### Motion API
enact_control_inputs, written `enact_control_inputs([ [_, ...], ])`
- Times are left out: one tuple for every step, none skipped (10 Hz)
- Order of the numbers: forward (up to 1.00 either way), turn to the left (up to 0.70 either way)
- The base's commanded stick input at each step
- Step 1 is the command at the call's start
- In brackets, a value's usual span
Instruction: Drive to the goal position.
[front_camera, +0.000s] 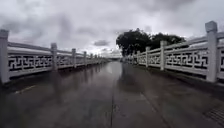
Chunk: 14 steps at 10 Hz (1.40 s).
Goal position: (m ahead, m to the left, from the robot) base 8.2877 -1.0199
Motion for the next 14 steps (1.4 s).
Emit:
enact_control_inputs([
  [0.59,0.00],
  [0.59,0.00],
  [0.59,0.00],
  [0.59,0.00],
  [0.59,0.00],
  [0.59,0.00],
  [0.59,0.00],
  [0.59,0.00],
  [0.59,0.00],
  [0.58,0.00],
  [0.58,0.00],
  [0.58,0.00],
  [0.58,0.00],
  [0.58,0.00],
])
